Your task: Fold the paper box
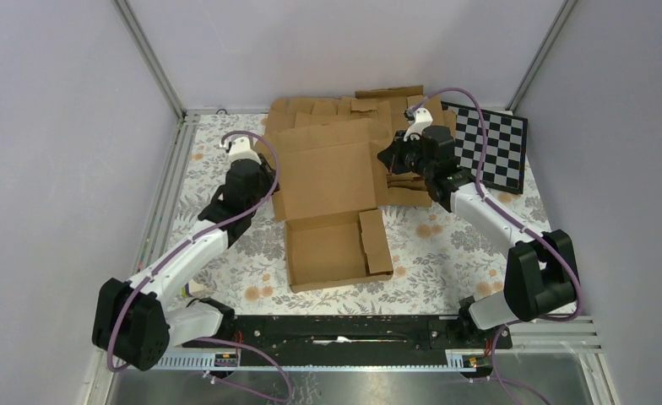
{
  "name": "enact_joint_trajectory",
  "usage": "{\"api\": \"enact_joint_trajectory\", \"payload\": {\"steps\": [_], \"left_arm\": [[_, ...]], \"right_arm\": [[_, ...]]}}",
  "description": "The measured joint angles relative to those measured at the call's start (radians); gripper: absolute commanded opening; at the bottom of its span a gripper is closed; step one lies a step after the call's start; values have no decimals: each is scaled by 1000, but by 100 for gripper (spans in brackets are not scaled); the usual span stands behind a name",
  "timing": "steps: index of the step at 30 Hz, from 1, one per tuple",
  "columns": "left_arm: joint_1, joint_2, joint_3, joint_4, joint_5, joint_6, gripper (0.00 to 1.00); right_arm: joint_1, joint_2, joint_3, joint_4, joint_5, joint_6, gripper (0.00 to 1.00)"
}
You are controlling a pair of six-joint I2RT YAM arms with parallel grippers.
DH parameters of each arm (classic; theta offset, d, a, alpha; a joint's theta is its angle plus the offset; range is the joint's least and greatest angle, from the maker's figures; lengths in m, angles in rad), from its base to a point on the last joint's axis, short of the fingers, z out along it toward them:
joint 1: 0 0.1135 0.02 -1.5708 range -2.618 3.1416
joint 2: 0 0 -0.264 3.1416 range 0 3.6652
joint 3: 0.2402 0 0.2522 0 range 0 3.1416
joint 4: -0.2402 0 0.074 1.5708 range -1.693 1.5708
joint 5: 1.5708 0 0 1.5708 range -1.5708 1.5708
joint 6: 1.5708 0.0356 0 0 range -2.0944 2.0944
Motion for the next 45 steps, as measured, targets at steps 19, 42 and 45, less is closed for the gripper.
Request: {"api": "enact_joint_trajectory", "payload": {"steps": [19,42,45], "left_arm": [[64,138,179,-106,106,50,0],[-58,-118,-269,455,38,157,0],[-61,-131,-274,468,23,166,0]], "right_arm": [[6,32,34,-3,14,10,0],[212,-2,-133,177,521,-2,80],[212,-51,-116,48,496,6,94]]}}
